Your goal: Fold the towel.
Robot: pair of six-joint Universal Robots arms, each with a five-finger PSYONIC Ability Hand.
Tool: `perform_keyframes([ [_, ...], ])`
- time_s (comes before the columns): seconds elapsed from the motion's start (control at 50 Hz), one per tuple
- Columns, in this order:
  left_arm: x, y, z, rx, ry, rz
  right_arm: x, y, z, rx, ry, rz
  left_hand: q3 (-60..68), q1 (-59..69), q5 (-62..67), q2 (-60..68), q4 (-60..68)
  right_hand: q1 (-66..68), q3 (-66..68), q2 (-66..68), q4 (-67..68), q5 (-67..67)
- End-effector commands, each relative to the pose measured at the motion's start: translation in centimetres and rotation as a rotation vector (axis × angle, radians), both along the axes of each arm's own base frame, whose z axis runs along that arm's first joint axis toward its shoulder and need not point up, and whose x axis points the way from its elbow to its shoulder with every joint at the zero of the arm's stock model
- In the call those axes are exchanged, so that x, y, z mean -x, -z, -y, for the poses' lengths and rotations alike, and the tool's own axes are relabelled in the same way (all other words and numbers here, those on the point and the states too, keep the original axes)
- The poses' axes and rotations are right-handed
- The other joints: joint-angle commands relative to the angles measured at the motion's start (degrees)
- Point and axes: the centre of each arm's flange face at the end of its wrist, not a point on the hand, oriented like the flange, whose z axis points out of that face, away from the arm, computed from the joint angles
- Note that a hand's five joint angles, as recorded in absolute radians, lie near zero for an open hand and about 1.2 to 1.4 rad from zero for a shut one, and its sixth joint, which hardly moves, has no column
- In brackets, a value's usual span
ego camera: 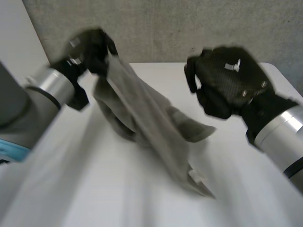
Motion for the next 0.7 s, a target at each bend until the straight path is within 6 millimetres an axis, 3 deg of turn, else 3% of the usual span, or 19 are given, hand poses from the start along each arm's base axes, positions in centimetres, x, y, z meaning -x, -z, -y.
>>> perform_keyframes([
  [0.02,-2.0,-5.8,-1.0,0.112,0.014,-0.032,0.3,-3.6,0.8,0.073,0.004,-0.055,3.18,8.81,6.12,3.53,2.46,3.00,2.91,4.05,2.93,2.92],
  [0.14,-2.2,-4.6,-0.6,0.075,0.006,-0.020,-1.1,-1.0,2.4,-0.010,-0.017,-0.114,3.18,8.81,6.12,3.53,2.46,3.00,2.91,4.05,2.93,2.92],
  [0.18,-1.9,-2.1,-0.2,0.002,0.009,0.007,-1.6,1.4,3.2,-0.080,-0.020,-0.153,3.18,8.81,6.12,3.53,2.46,3.00,2.91,4.05,2.93,2.92],
  [0.2,-1.9,-2.0,-0.2,0.001,0.009,0.007,-1.6,1.4,3.2,-0.081,-0.020,-0.153,3.18,8.81,6.12,3.53,2.46,3.00,2.91,4.05,2.93,2.92],
  [0.22,-1.8,0.0,0.2,-0.053,0.010,0.031,-1.8,2.8,3.6,-0.122,-0.017,-0.176,3.18,8.81,6.12,3.53,2.46,-4.10,-4.19,-3.05,-4.17,-4.18],
  [0.24,-1.8,1.9,0.5,-0.103,0.008,0.054,-1.9,4.3,3.9,-0.163,-0.010,-0.200,3.18,8.81,6.12,3.53,2.46,-19.66,-19.75,-18.61,-19.73,-19.74],
  [0.26,-1.8,1.9,0.5,-0.103,0.008,0.055,-1.9,4.3,3.9,-0.164,-0.010,-0.201,3.18,8.81,6.12,3.53,2.46,-19.82,-19.90,-18.77,-19.89,-19.89],
  [0.28,-1.8,3.4,0.7,-0.146,0.007,0.070,-2.1,6.0,4.1,-0.211,-0.015,-0.227,3.18,8.81,6.12,3.53,2.46,-30.81,-30.89,-29.76,-30.88,-30.89],
  [0.3,-1.8,3.4,0.7,-0.146,0.007,0.070,-2.1,7.5,4.3,-0.252,-0.016,-0.254,3.18,8.81,6.12,3.53,2.46,-36.75,-36.83,-35.70,-36.82,-36.82],
  [0.32,-1.8,5.0,0.8,-0.191,0.006,0.084,-2.1,7.6,4.3,-0.252,-0.016,-0.254,3.18,8.81,6.12,3.53,2.46,-36.81,-36.89,-35.76,-36.88,-36.88],
  [0.34,-1.9,6.3,0.9,-0.229,-0.004,0.097,-2.2,8.9,4.3,-0.288,-0.020,-0.272,3.18,8.81,6.12,3.53,2.46,-40.81,-40.89,-39.75,-40.87,-40.88],
  [0.36,-1.9,6.3,0.9,-0.229,-0.004,0.097,-2.2,8.9,4.3,-0.288,-0.020,-0.272,3.18,8.81,6.12,3.53,2.46,-40.85,-40.93,-39.79,-40.91,-40.92],
  [0.4,-3.0,8.3,1.6,-0.288,-0.040,0.110,-2.2,11.1,4.2,-0.336,-0.025,-0.299,3.18,8.81,6.12,3.53,2.46,-48.38,-48.46,-47.33,-48.45,-48.46],
  [0.52,-4.6,9.7,2.6,-0.327,-0.088,0.115,-2.4,13.6,4.0,-0.371,-0.034,-0.319,-1.68,3.96,1.26,-1.32,-2.39,-54.81,-54.89,-53.75,-54.88,-54.88],
  [0.56,-5.3,9.9,3.1,-0.330,-0.112,0.110,-2.7,14.6,3.8,-0.386,-0.046,-0.331,-13.54,-7.91,-10.60,-13.19,-14.26,-61.18,-61.26,-60.13,-61.25,-61.26],
  [0.58,-5.3,9.9,3.1,-0.330,-0.112,0.110,-2.7,14.6,3.8,-0.386,-0.046,-0.331,-13.62,-7.99,-10.68,-13.27,-14.34,-61.20,-61.28,-60.15,-61.27,-61.28],
  [0.64,-7.3,10.1,4.2,-0.335,-0.173,0.101,-3.2,14.9,3.3,-0.393,-0.067,-0.323,-37.46,-31.82,-34.52,-37.10,-38.17,-60.87,-60.95,-59.81,-60.93,-60.94],
  [0.7,-8.1,10.0,4.7,-0.332,-0.199,0.096,-3.7,14.8,2.9,-0.376,-0.084,-0.317,-39.35,-33.72,-36.41,-39.00,-40.07,-60.53,-60.61,-59.48,-60.60,-60.61],
])
